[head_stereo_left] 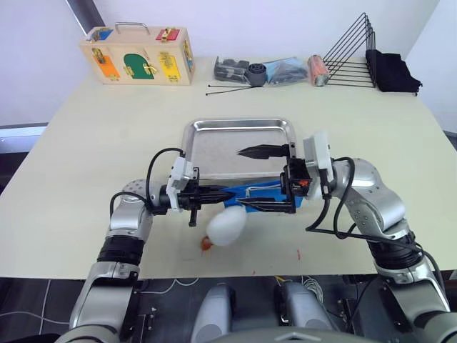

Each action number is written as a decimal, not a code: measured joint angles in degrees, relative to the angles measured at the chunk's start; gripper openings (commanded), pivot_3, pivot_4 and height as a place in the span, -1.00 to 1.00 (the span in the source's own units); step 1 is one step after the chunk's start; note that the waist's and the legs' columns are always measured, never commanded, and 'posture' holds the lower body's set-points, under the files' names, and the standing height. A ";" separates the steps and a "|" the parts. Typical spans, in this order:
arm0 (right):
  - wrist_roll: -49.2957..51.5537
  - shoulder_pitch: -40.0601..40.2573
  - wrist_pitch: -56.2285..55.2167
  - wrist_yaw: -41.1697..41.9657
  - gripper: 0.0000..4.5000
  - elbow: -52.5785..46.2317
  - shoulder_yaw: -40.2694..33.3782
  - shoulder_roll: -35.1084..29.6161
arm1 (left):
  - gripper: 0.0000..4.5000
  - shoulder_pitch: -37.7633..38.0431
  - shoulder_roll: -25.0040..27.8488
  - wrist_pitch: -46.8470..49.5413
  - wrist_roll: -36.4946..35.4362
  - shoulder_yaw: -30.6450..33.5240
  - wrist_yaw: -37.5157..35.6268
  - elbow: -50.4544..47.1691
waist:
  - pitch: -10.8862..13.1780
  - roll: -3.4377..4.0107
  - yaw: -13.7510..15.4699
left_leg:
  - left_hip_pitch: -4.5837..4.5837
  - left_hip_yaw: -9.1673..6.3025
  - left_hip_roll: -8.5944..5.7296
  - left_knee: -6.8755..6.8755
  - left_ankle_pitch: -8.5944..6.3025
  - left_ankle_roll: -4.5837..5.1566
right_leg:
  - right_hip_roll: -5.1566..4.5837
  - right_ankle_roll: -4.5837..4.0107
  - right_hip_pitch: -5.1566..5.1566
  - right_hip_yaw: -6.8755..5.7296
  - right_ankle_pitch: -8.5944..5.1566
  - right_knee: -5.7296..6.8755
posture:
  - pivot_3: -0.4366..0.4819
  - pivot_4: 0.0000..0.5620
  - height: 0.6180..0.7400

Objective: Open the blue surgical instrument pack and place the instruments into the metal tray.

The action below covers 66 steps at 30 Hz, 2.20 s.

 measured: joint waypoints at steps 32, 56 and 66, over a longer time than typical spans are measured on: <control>-7.98 3.70 -10.03 10.33 -0.98 22.07 -0.52 -5.38 | -1.00 -0.41 -0.37 -1.02 0.47 0.05 -0.19 0.98 | 0.00 0.00 0.03 | 0.02 0.13 0.00 0.00 0.00 0.00 | 0.03 0.00 0.01 0.03 0.00 0.02 | -0.05 -0.47 1.00; -8.50 4.09 -12.66 10.84 -1.00 22.78 -0.36 -5.06 | 0.97 3.59 4.72 8.08 -3.30 2.64 1.95 -5.12 | 0.00 0.00 -0.19 | 0.06 -0.02 0.06 -0.01 0.00 0.00 | 0.03 0.00 0.00 0.06 0.00 0.05 | -0.05 -0.47 1.00; -8.51 4.85 -12.94 10.66 -1.00 23.25 -0.62 -4.99 | 0.97 19.85 10.29 10.66 -7.13 9.13 5.59 -22.23 | 0.03 0.04 -0.20 | 0.19 -0.01 0.11 -0.05 -0.01 0.01 | -0.07 0.00 0.07 0.12 0.00 0.05 | -0.05 -0.47 1.00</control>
